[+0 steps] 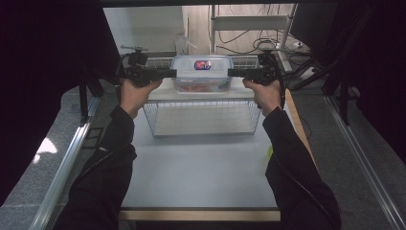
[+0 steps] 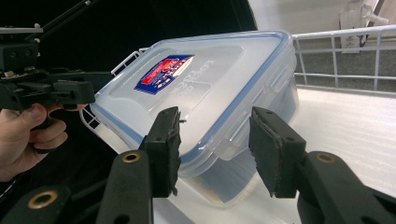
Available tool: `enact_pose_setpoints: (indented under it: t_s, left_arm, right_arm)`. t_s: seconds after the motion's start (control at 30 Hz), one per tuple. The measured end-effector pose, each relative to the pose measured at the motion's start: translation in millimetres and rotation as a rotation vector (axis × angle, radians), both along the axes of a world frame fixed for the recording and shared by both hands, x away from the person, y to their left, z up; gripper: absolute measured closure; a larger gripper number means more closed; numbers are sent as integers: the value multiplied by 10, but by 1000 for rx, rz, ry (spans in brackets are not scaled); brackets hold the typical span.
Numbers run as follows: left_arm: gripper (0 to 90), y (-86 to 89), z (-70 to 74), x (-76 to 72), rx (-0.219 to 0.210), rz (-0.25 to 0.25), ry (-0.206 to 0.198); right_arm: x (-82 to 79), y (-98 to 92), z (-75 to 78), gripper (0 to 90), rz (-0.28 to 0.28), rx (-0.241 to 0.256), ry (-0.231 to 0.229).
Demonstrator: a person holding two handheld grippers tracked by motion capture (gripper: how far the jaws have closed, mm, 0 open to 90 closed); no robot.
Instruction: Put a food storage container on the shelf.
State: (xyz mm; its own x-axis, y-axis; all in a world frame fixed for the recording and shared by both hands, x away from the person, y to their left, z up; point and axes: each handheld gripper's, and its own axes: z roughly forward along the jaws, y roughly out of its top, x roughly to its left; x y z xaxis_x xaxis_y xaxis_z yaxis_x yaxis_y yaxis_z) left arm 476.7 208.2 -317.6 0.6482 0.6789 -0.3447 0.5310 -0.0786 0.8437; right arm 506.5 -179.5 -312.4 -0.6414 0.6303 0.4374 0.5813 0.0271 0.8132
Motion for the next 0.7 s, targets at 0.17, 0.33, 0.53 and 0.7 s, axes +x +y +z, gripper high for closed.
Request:
enact_pose_setpoints:
  t_s: [0.17,0.33,0.53,0.7]
  left_arm:
    - [384,-39,-33,-134,40,5,-63]
    - [443,9,-129,-354,63,18,-129]
    - [683,-102,-300,-444,129,-14,-121]
    - [741,-202,-327,-343,168,28,-102]
  right_arm:
    - [-96,-33,25,536,-32,-40,-67]
    - [-344,-83,31,691,-40,-111,-152]
    - [-474,71,-173,867,44,-193,-162]
    - [-376,177,-287,894,41,-211,-135]
